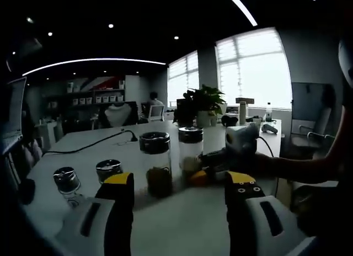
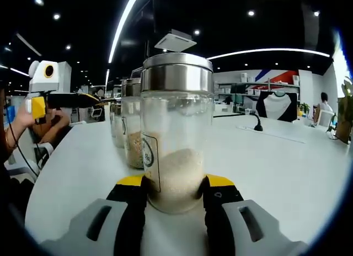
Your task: Rotate the seasoning bottle until the label or dispensing opening points toward the visible target arrow and the bottle remains upright within the marked orientation range
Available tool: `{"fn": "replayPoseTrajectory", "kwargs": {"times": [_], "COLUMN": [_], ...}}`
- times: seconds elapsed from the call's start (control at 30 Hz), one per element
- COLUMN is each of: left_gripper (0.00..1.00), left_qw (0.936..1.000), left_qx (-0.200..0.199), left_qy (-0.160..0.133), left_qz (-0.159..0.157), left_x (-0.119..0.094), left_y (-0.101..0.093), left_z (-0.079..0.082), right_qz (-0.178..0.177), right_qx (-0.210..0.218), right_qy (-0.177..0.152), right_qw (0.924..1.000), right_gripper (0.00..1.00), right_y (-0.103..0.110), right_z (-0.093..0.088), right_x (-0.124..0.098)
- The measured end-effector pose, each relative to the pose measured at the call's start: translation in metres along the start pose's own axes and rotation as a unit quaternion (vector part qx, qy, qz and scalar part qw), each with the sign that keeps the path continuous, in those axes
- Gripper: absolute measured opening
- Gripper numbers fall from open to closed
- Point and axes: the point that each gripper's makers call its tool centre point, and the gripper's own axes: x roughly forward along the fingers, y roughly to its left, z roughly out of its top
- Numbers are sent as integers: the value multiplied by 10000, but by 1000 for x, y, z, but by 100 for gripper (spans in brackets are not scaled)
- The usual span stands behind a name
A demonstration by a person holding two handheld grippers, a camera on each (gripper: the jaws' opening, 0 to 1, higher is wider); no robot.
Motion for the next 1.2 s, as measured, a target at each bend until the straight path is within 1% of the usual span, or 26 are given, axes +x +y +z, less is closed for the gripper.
{"fn": "replayPoseTrajectory", "kwargs": {"times": [0.07,0.13,0.3,0.33,0.63,0.77,1.1,1.2], "left_gripper": [70,70,71,71,71,72,73,74], "left_qw": [10000,10000,9999,9999,9998,9997,9995,9995], "left_qx": [3,-10,-23,-34,-55,-57,-50,-39], "left_qy": [22,33,32,30,28,33,23,30], "left_qz": [30,51,118,127,199,235,302,310], "left_x": [-2,-3,-7,-8,-14,-17,-21,-22], "left_y": [1,3,7,7,11,12,16,16], "left_z": [-1,-2,-3,-3,-4,-4,-5,-5], "right_qz": [-11,-17,-130,-149,-286,-341,-416,-395], "right_qx": [7,7,48,51,83,99,117,115], "right_qy": [7,12,51,52,68,80,119,154], "right_qw": [10000,10000,9999,9999,9995,9993,9990,9990], "right_gripper": [39,42,58,60,68,70,72,76], "right_y": [1,2,-2,-3,-4,-3,7,10], "right_z": [0,0,-2,-2,-3,-4,-6,-7], "right_x": [0,-1,-3,-3,-7,-9,-19,-21]}}
